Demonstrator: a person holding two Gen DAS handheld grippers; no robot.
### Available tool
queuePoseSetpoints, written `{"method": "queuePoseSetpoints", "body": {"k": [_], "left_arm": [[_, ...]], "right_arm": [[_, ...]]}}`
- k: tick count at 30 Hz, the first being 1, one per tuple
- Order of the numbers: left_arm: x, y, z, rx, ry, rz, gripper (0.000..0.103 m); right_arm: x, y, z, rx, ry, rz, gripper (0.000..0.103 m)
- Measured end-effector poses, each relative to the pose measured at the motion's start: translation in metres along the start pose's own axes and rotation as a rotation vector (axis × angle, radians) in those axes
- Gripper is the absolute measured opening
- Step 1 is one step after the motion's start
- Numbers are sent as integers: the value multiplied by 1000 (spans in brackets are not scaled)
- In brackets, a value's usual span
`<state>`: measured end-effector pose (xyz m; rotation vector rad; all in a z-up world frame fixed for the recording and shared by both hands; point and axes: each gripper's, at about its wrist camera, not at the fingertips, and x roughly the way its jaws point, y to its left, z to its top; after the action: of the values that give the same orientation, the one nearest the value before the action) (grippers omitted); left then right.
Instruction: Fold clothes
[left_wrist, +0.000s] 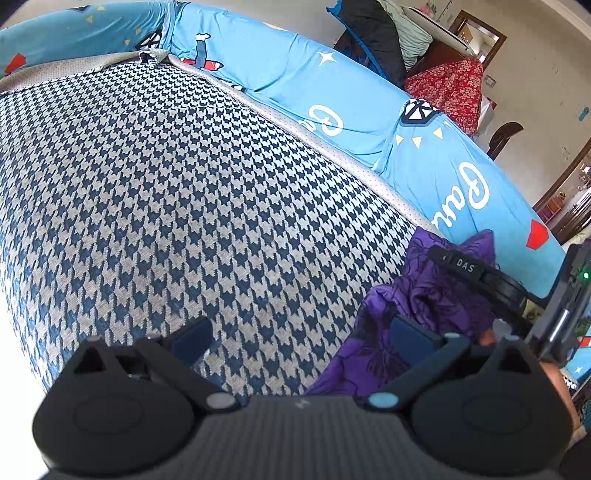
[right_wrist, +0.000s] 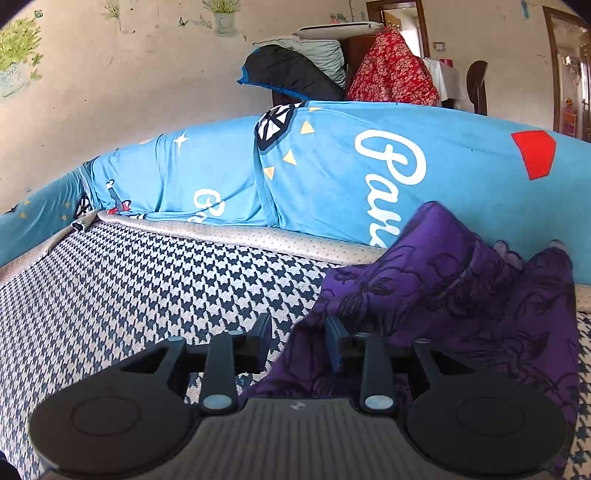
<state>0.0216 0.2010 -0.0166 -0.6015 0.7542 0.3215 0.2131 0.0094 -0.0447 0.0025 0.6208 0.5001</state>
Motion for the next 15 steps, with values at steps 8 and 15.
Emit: {"method": "queuePoseSetpoints", "body": {"k": [8, 15], "left_arm": [[0, -4, -4, -15, 14, -24, 103], [-2, -12, -11, 8, 13, -27, 103]], "right_arm": [[-20, -11, -19, 19, 2, 38, 43], [-30, -33, -2, 28, -66, -88, 43]]}}
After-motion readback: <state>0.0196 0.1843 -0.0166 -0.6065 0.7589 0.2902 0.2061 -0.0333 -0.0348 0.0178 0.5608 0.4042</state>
